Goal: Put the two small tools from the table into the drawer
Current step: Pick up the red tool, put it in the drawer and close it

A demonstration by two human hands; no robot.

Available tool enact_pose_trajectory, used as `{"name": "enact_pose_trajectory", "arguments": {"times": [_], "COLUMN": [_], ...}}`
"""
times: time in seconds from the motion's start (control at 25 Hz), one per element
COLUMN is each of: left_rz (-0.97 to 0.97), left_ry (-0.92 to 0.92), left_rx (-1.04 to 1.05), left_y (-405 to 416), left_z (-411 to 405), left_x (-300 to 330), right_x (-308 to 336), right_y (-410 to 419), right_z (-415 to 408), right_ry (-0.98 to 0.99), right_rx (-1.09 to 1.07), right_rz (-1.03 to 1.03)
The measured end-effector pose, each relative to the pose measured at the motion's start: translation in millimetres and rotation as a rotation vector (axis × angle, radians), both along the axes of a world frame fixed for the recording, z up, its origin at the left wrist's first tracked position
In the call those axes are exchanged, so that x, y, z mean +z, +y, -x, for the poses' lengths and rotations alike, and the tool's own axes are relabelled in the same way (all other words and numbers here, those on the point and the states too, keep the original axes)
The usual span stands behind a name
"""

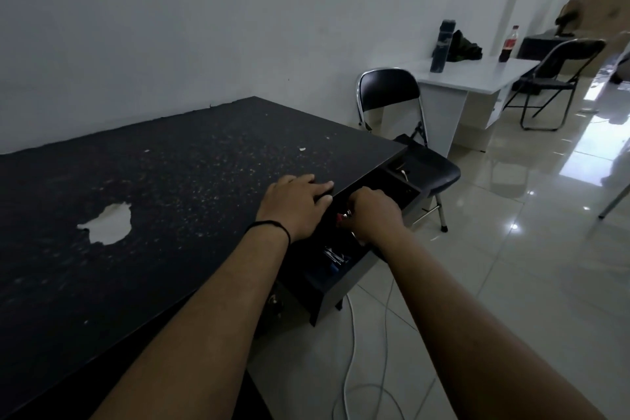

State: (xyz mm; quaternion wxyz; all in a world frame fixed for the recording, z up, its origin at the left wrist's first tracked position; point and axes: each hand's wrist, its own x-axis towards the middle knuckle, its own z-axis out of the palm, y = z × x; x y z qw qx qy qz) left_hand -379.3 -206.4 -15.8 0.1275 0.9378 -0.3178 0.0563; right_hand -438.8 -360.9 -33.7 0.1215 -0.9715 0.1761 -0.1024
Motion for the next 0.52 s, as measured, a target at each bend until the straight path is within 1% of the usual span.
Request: {"name": "enact_pose_trajectory", "arguments": {"times": [0.16, 0.2, 0.24, 0.28, 0.32, 0.4, 0.44, 0.48, 0.52], "left_rz": [-0.036, -0.037, -0.036, -0.038, -0.048, -0.106, -0.146, -0.184, -0.212], "left_ry": [0.017, 0.012, 0.002, -0.011, -0.023, -0.038, -0.045, -0.054, -0.060], "left_rx": [-0.011, -0.016, -0.019, -0.022, -0.025, -0.029, -0.027, -0.024, -0.021], "left_y": [2.0, 3.2, 5.0, 7.7, 10.1, 16.4, 19.3, 21.7, 23.7], "left_z": [3.2, 5.8, 8.9, 12.3, 15.9, 25.9, 30.8, 35.7, 39.6], "left_x": [0.5, 0.0, 0.0, -0.1, -0.2, -1.5, -2.2, -2.9, -3.3], "right_x": [-1.2, -3.0, -5.7, -10.6, -16.7, -33.4, -44.0, -54.4, -63.5], "right_y": [8.5, 8.8, 9.1, 9.7, 11.6, 21.5, 28.4, 35.3, 41.5], "right_z": [-3.6, 0.0, 4.7, 10.5, 17.7, 36.9, 46.0, 53.1, 56.7], "right_ry": [0.128, 0.122, 0.071, -0.040, -0.204, -0.541, -0.640, -0.670, -0.658], "right_rx": [-0.026, -0.050, -0.090, -0.151, -0.231, -0.401, -0.482, -0.553, -0.599], "right_rz": [-0.024, -0.026, -0.020, -0.032, -0.084, -0.327, -0.474, -0.619, -0.755]}}
